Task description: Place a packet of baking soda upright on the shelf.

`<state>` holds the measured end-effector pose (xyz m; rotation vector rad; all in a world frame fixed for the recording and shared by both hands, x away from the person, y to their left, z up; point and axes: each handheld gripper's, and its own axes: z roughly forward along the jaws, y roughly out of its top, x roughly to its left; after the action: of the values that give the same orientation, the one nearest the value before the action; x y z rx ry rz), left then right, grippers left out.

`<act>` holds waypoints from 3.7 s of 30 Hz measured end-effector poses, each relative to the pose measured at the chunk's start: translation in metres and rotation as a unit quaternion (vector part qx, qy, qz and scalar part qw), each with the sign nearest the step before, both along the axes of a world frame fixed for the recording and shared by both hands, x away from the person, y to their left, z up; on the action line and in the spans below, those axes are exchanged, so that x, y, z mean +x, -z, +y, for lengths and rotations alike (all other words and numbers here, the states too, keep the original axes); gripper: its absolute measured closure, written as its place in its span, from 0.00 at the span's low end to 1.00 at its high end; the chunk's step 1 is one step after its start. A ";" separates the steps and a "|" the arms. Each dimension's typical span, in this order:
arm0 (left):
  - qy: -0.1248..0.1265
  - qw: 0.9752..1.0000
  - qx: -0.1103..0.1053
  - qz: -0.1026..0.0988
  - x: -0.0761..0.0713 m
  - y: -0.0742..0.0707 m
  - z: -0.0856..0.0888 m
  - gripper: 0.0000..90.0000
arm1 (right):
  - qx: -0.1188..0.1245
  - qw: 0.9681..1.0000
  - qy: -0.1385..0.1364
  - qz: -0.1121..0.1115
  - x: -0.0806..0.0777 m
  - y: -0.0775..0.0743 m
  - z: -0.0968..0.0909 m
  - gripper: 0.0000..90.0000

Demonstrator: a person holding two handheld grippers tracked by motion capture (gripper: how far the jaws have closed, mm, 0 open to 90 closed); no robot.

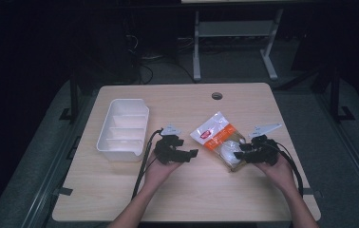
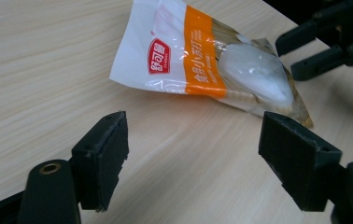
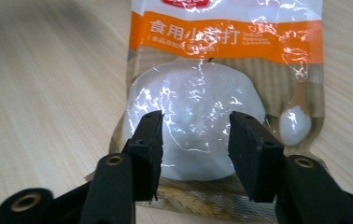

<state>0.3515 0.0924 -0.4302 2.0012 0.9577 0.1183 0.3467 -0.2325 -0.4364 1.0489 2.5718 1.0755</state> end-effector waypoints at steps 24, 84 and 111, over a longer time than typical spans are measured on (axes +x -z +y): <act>-0.030 0.992 -0.049 0.114 0.046 0.035 -0.049 0.32 | -0.004 1.000 0.027 -0.010 -0.002 0.011 0.003 0.70; 0.206 0.977 -0.020 -0.047 -0.008 -0.071 -0.039 1.00 | 0.176 0.981 -0.004 -0.078 -0.018 -0.018 -0.013 0.44; 0.155 0.984 0.038 -0.076 -0.021 -0.042 -0.002 0.62 | 0.171 0.981 -0.069 -0.055 -0.034 -0.031 -0.006 1.00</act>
<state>0.3309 0.0905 -0.3885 2.1523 0.5456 0.1348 0.3129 -0.2382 -0.4052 0.8545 2.4564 1.6057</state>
